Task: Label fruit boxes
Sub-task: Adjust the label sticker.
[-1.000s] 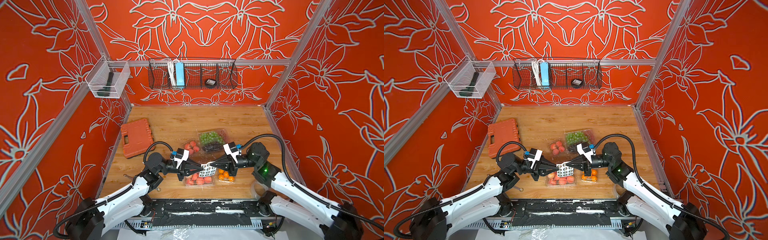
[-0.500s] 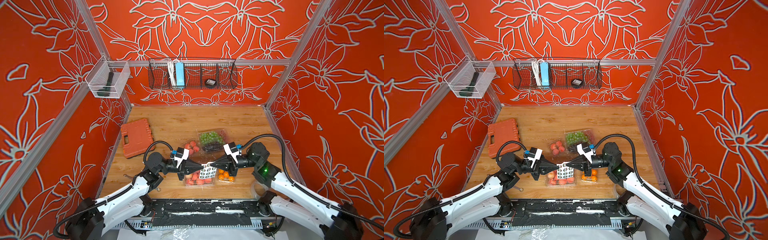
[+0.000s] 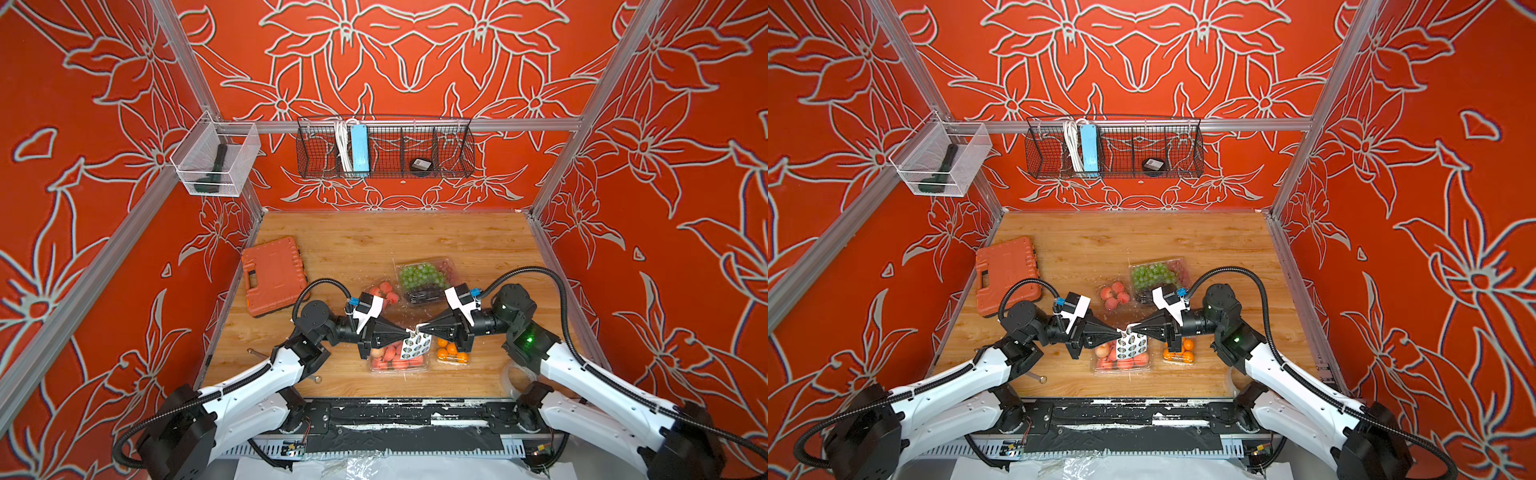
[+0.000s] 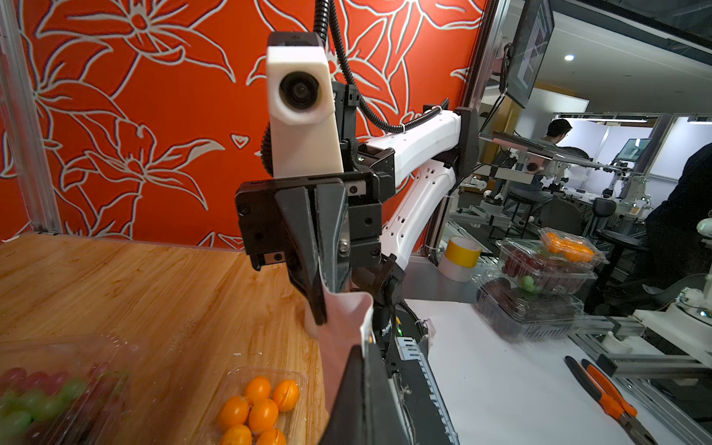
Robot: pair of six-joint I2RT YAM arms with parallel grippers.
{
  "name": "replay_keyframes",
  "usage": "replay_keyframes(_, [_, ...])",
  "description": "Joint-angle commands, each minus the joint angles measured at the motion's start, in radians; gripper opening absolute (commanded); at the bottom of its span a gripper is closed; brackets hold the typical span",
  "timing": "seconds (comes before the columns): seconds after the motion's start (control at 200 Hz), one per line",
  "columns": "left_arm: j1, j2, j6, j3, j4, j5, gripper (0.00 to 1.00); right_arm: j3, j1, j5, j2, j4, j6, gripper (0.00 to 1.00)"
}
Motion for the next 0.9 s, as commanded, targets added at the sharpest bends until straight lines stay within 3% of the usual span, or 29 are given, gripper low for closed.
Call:
replay_keyframes(0.0, [0.005, 0.003, -0.017, 0.018, 0.05, 0.029, 0.0, 0.009, 0.004, 0.009, 0.003, 0.016, -0.019, 0.0])
replay_keyframes(0.896, [0.003, 0.02, -0.015, 0.007, 0.051, 0.04, 0.0, 0.021, 0.004, 0.025, 0.028, -0.005, -0.029, 0.0])
